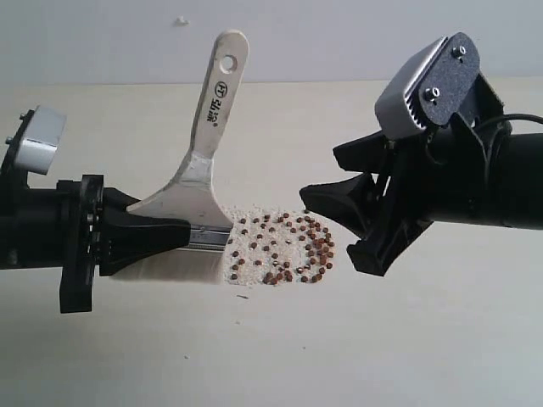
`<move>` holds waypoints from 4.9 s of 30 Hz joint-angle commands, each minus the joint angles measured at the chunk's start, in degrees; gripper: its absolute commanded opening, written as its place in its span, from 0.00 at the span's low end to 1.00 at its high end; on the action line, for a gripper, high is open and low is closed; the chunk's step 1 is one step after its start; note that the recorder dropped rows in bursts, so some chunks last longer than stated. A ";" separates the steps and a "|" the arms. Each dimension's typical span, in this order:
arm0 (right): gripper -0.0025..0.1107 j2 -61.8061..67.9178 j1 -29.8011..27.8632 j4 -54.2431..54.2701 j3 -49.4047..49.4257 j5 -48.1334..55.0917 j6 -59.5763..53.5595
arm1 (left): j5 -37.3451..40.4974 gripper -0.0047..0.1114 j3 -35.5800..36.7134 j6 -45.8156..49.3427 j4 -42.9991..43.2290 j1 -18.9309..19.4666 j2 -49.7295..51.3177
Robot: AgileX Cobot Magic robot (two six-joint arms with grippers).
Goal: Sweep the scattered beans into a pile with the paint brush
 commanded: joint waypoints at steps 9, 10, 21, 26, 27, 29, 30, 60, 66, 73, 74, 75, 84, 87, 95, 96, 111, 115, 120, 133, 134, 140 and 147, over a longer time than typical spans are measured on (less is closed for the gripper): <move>0.53 0.06 -11.17 0.01 2.32 18.50 -5.08 | -1.03 0.04 0.01 0.19 -0.42 -0.03 0.05; 0.53 0.06 -12.20 0.01 2.66 20.09 -5.08 | -1.03 0.04 0.01 0.19 -0.42 -0.03 0.05; 0.53 2.17 -17.18 0.01 4.17 39.35 -5.08 | -1.03 0.04 0.01 0.19 0.33 -0.03 -1.64; 0.53 7.45 -17.18 0.01 4.23 39.10 -5.08 | -1.03 0.04 0.01 -0.84 -0.05 -0.03 -3.43; 0.53 8.48 -17.18 0.01 4.23 39.10 -5.08 | -1.03 0.04 0.01 -1.27 -0.05 -0.03 -3.67; 0.53 10.02 -17.18 0.01 4.23 39.48 -4.61 | -1.03 0.04 0.01 -1.38 0.19 -0.03 -3.91; 0.53 10.53 -17.18 0.01 4.23 39.99 -3.55 | -1.03 0.04 0.01 -1.38 0.19 -0.03 -3.91; 0.53 11.02 -11.19 0.01 -4.21 41.88 -4.56 | -1.03 0.04 0.01 -1.01 -0.32 -3.33 -3.62; 0.53 14.49 -10.90 0.01 -4.21 33.63 -4.56 | -1.03 0.04 0.01 0.22 -0.21 -3.33 -1.77; 0.53 19.01 -10.90 0.01 -4.32 33.07 -4.56 | -1.03 0.04 0.01 1.82 -0.45 -3.33 -1.65; 0.53 19.00 -10.90 0.01 -4.32 33.07 -4.56 | -1.03 0.04 0.01 1.94 -0.98 -3.33 -1.44; 0.53 19.00 -10.90 0.01 -4.32 33.07 -4.56 | -1.03 0.04 0.01 2.07 -1.46 -3.33 -1.10; 0.53 19.03 -10.90 0.01 -4.80 34.47 -4.56 | -1.03 0.04 0.01 4.99 -3.10 -3.33 4.83; 0.53 19.03 -10.90 0.01 -5.40 34.86 -4.56 | -1.03 0.04 0.01 5.23 -3.44 -3.33 5.12; 0.53 19.03 -10.90 0.01 -7.25 38.72 -4.56 | -1.03 0.04 0.01 5.23 -3.53 -3.33 5.12; 0.53 19.03 -10.90 0.01 -7.25 38.72 -4.56 | -1.03 0.04 0.01 5.23 -3.54 -3.46 5.12; 0.53 20.86 -10.90 0.01 -8.57 38.64 -3.96 | -1.03 0.04 0.01 6.13 -4.34 -6.87 5.12; 0.52 20.99 -10.90 0.01 -8.57 38.25 -4.25 | -1.03 0.04 0.01 6.13 -4.23 -6.87 5.12; 0.50 22.70 -10.90 0.01 -9.93 38.25 -4.35 | -1.03 0.04 0.01 6.86 -4.23 -6.87 5.12; 0.50 29.89 -10.90 0.01 -15.04 46.06 -4.35 | -1.03 0.04 0.01 6.62 -4.61 -6.87 5.12; 0.50 29.89 -10.90 0.01 -15.17 46.06 -4.39 | -1.03 0.04 0.01 6.62 -4.61 -6.87 5.12; 0.50 29.89 -10.90 0.01 -15.77 46.06 -4.39 | -1.03 0.04 -0.12 6.15 -4.61 -6.87 5.12; 0.50 29.78 -10.90 0.01 -15.87 46.06 -4.39 | -1.03 0.04 -0.12 5.69 -4.61 -6.87 5.12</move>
